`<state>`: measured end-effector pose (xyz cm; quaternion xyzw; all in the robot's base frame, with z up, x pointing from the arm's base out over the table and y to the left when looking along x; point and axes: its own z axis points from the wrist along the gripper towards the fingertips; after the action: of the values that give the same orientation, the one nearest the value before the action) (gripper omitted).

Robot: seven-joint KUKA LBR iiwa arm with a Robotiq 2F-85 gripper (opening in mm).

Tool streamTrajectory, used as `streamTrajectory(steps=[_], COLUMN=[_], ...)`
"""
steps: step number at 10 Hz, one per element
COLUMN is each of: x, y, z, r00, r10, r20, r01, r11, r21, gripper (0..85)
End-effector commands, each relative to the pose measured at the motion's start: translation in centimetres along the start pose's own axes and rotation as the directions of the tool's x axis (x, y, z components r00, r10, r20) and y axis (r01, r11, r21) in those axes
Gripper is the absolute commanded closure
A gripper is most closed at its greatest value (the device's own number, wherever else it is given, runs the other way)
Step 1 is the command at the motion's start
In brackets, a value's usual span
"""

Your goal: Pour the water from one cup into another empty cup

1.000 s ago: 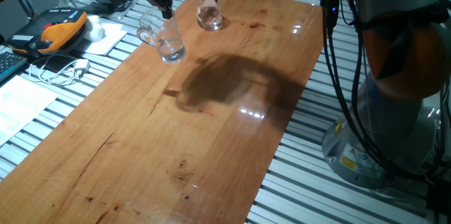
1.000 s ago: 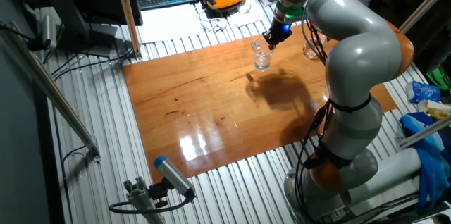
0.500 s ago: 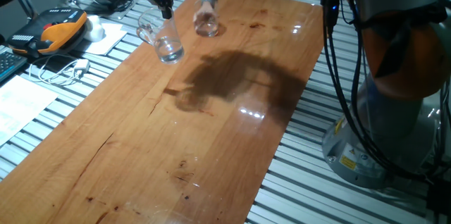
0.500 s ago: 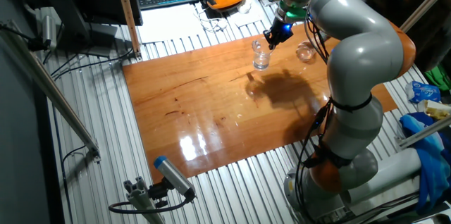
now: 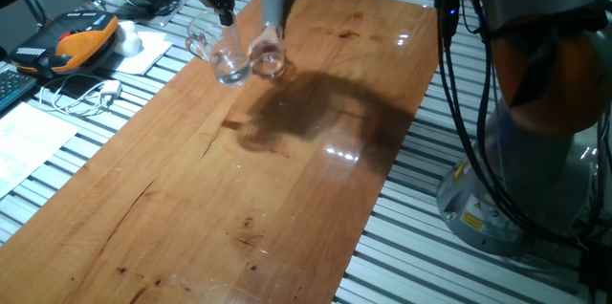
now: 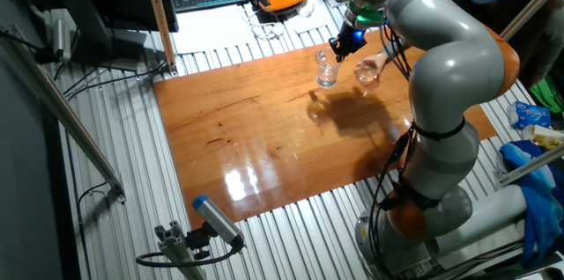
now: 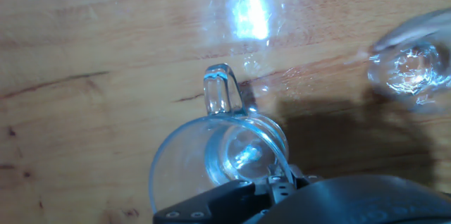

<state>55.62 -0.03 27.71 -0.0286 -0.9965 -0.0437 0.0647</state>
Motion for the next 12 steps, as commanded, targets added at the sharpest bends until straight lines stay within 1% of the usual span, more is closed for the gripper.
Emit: streamTrajectory(steps=[1, 2, 3, 4, 5, 6, 7, 8, 9, 10, 12], x=[-0.3, -1.0, -1.7, -2.2, -2.4, -2.4, -2.2, -2.1, -2.3, -2.6, -3.3], y=[-1.0, -3.3, -5.9, -8.0, -9.7, -10.6, -11.6, -12.4, -12.9, -13.0, -13.0], z=[-0.5, -1.5, -2.9, -4.1, -4.6, -4.8, -4.5, -4.1, -3.8, -3.6, -3.2], r00=[1.0, 0.998, 0.993, 0.989, 0.984, 0.982, 0.979, 0.974, 0.967, 0.964, 0.949], r10=[-0.023, -0.06, -0.111, -0.149, -0.175, -0.183, -0.197, -0.217, -0.241, -0.252, -0.296], r20=[0.011, 0.033, 0.031, 0.025, 0.031, 0.043, 0.058, 0.072, 0.081, 0.084, 0.106], r01=[0.022, 0.058, 0.107, 0.145, 0.17, 0.173, 0.178, 0.19, 0.206, 0.214, 0.236], r11=[0.999, 0.996, 0.989, 0.983, 0.976, 0.968, 0.954, 0.943, 0.929, 0.925, 0.894], r21=[0.025, 0.07, 0.101, 0.117, 0.137, 0.18, 0.243, 0.272, 0.306, 0.314, 0.382], gripper=[85.0, 85.0, 85.0, 85.0, 85.0, 85.0, 85.0, 85.0, 85.0, 85.0, 85.0])
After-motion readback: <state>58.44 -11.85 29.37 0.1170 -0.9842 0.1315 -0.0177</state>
